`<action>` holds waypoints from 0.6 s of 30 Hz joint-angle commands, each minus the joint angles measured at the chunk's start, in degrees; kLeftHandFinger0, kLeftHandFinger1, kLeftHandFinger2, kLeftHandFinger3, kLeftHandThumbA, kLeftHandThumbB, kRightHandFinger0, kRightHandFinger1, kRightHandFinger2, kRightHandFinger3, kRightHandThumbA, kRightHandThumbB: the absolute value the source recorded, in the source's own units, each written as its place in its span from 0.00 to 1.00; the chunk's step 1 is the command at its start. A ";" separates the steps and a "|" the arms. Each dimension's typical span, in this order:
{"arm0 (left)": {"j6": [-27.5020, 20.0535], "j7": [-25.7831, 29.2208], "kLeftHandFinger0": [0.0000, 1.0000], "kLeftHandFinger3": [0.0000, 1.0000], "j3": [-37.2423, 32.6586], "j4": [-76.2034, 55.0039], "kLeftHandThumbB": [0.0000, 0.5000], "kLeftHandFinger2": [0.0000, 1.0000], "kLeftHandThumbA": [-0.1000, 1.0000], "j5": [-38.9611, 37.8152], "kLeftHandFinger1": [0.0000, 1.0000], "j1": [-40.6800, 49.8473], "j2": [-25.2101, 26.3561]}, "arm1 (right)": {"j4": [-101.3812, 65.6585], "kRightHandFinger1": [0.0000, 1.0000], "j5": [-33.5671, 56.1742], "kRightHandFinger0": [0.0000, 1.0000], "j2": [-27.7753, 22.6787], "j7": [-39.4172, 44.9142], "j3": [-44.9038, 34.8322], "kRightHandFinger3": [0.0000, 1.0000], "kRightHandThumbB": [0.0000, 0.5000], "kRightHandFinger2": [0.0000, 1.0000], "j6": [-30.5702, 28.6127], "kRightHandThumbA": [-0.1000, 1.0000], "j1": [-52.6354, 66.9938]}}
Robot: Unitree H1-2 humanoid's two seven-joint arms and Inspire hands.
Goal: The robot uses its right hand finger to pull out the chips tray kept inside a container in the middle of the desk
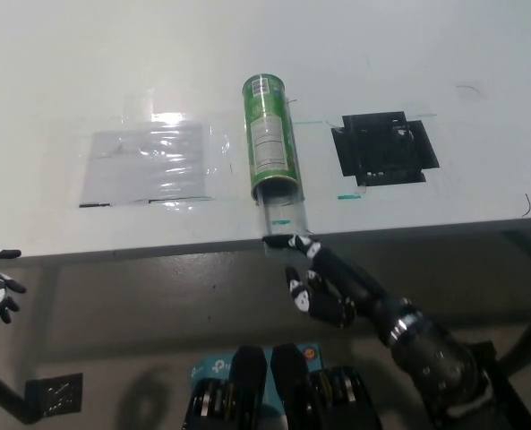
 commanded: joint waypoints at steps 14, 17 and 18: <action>-0.24 -1.53 0.25 0.62 0.69 -1.21 0.17 0.38 0.00 -0.25 0.29 -1.82 2.69 | -8.07 0.00 1.36 0.00 0.51 1.24 -0.92 0.88 0.45 0.85 5.79 0.00 5.30; -0.62 -1.65 0.25 0.60 0.69 -1.29 0.19 0.36 0.00 -0.20 0.29 -1.83 2.62 | -7.35 0.00 1.72 0.00 0.57 0.83 -0.93 0.87 0.45 0.83 4.46 0.00 5.72; -0.36 -1.49 0.25 0.61 0.63 -1.40 0.18 0.37 0.00 0.09 0.29 -1.80 2.63 | -7.01 0.00 2.01 0.00 0.61 0.82 -1.00 0.87 0.45 0.83 3.99 0.00 5.80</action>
